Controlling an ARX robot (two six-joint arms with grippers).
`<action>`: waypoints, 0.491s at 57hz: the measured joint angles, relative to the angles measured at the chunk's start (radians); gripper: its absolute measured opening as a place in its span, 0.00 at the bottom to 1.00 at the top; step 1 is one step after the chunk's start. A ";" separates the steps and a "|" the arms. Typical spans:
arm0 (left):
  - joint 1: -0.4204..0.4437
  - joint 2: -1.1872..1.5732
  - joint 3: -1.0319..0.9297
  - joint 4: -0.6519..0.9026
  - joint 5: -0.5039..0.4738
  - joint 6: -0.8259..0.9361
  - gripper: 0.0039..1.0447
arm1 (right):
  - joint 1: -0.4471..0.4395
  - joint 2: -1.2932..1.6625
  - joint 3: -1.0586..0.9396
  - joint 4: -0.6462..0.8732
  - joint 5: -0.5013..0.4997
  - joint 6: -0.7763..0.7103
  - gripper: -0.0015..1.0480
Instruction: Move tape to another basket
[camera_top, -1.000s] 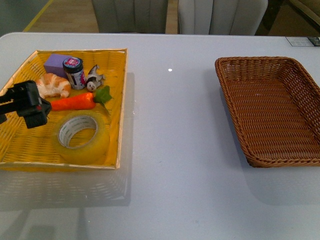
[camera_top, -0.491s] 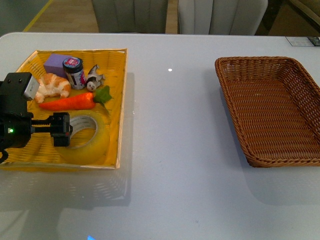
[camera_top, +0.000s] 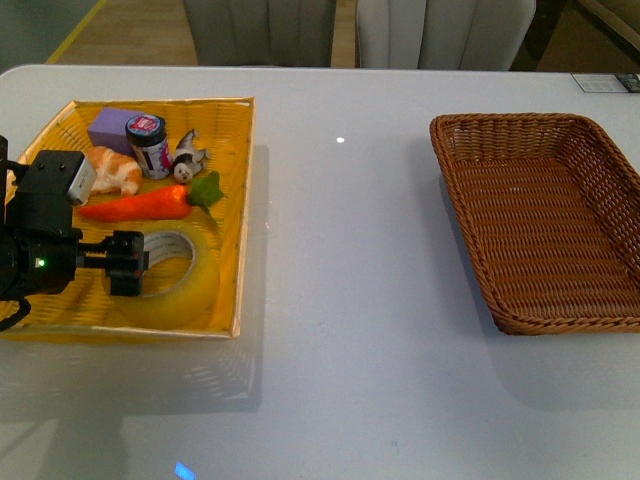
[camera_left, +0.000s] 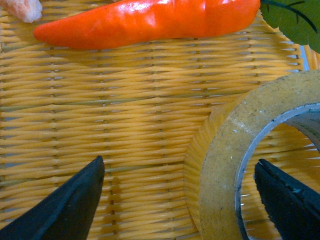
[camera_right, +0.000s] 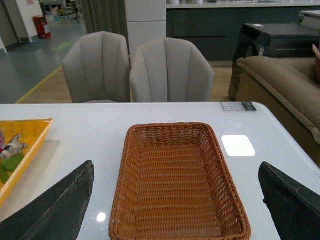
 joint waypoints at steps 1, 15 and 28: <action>-0.002 0.000 0.002 -0.002 -0.005 0.000 0.70 | 0.000 0.000 0.000 0.000 0.000 0.000 0.91; -0.024 0.001 0.013 -0.027 -0.013 -0.031 0.34 | 0.000 0.000 0.000 0.000 0.000 0.000 0.91; -0.032 -0.060 -0.024 -0.025 -0.010 -0.079 0.15 | 0.000 0.000 0.000 0.000 0.000 0.000 0.91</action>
